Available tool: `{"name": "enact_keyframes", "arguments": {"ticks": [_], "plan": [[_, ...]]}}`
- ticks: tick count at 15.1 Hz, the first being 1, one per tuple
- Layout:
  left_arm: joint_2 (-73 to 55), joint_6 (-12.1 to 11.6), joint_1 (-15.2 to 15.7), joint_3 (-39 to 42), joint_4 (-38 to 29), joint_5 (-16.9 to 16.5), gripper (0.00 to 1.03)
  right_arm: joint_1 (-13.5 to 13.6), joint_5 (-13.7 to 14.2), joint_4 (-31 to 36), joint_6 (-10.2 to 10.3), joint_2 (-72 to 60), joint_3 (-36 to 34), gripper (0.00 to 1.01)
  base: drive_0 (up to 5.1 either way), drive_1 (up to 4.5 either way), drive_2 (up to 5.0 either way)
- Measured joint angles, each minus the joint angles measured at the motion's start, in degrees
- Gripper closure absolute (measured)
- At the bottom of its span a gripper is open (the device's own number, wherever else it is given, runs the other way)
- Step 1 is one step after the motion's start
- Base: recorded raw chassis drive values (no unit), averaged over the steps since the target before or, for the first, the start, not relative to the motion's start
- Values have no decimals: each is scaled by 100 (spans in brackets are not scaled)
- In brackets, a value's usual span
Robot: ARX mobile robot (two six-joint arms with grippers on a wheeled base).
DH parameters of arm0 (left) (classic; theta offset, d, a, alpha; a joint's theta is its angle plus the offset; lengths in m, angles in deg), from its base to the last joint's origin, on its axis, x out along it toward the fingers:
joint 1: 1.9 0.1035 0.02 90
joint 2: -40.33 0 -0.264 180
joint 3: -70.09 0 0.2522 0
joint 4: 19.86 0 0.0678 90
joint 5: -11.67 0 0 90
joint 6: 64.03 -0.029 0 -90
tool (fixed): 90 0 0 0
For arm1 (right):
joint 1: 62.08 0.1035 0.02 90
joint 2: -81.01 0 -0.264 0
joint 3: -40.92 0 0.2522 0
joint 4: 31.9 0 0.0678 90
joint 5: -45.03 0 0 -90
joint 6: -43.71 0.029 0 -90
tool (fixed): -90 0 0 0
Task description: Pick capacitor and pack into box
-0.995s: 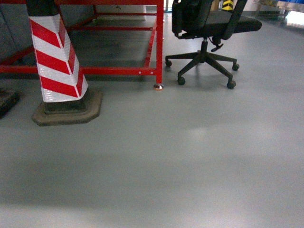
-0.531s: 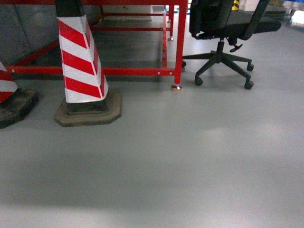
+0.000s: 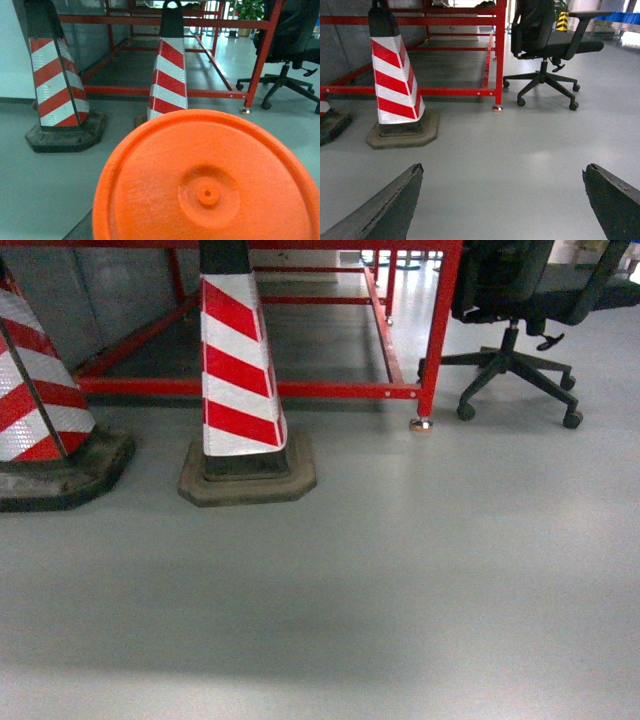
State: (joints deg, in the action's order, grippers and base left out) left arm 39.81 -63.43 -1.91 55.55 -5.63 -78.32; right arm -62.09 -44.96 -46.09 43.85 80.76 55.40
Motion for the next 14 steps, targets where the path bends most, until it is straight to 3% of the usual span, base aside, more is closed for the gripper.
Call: {"name": "enact_keyframes", "arguments": {"ticks": [6,14], "plan": [[0,0,0,0,-4,0,60,0,0,9,0,0,0,3,-500,245,245],[0,0,-2,0,-9,11,60,0,-4,13,0,2,0,3,0,0,0]]}}
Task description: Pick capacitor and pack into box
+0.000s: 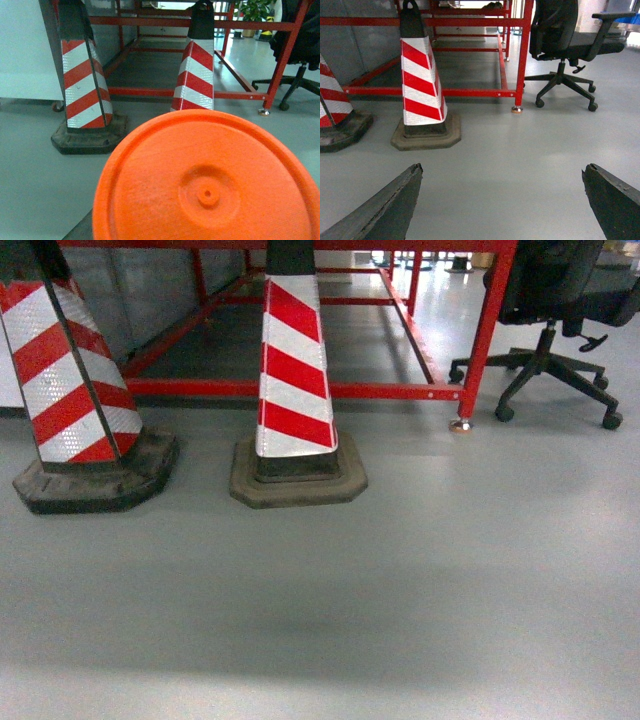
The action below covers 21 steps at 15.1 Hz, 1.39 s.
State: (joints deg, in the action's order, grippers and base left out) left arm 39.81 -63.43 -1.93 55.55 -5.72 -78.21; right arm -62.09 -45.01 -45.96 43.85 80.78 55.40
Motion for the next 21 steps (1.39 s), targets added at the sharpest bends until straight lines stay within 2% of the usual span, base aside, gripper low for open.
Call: {"name": "enact_keyframes", "arguments": {"ticks": [3,21], "plan": [[0,0,0,0,0,0,60,0,0,0,0,-2,0,3,0,0,0],[0,0,0,0,-17,-11,60,0,2,2,0,0,0,3,-1,408,-410]]}}
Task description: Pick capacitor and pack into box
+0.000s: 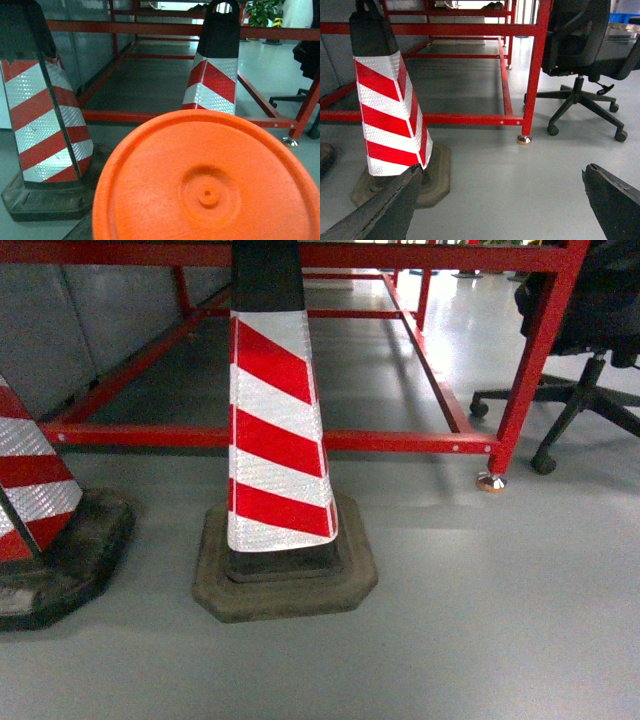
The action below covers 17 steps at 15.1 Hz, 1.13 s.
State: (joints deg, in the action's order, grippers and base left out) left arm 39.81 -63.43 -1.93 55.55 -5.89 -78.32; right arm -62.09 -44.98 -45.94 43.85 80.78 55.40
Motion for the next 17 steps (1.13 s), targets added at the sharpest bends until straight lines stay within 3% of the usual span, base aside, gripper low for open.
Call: {"name": "enact_keyframes", "arguments": {"ticks": [17], "plan": [[0,0,0,0,17,0,60,0,2,0,0,-2,0,3,0,28,-27]]}}
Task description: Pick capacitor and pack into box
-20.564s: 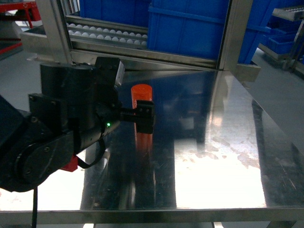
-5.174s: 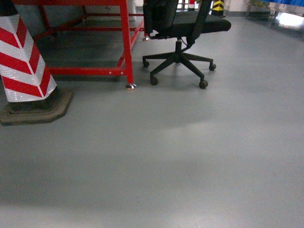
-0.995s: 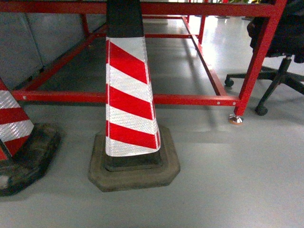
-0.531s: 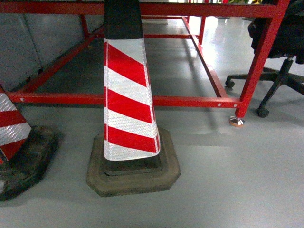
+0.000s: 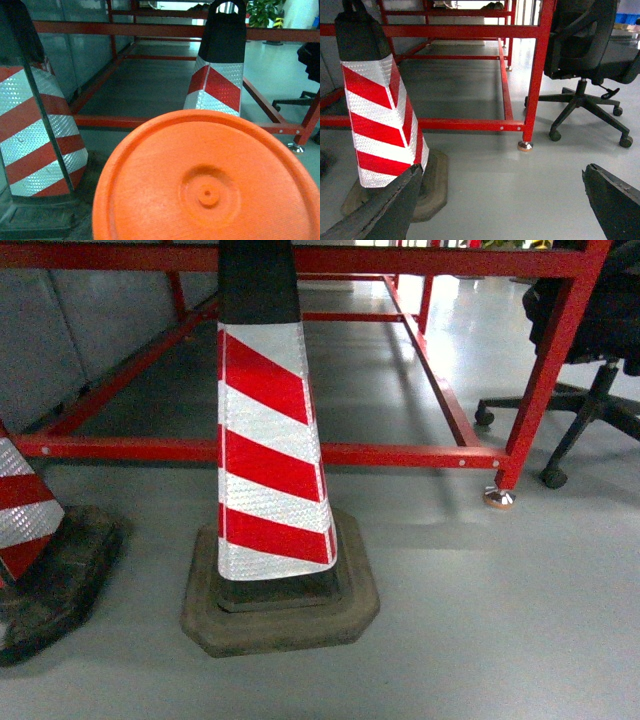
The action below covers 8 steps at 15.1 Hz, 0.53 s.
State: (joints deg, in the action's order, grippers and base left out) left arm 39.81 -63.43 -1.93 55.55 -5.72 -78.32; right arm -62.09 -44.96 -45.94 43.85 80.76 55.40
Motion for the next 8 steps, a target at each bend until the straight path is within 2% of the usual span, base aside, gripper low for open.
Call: {"name": "enact_keyframes", "arguments": {"ticks": [8], "plan": [[0,-20,0,0,0,13,60,0,-13,0,-11,2,0,3,0,0,0]]}}
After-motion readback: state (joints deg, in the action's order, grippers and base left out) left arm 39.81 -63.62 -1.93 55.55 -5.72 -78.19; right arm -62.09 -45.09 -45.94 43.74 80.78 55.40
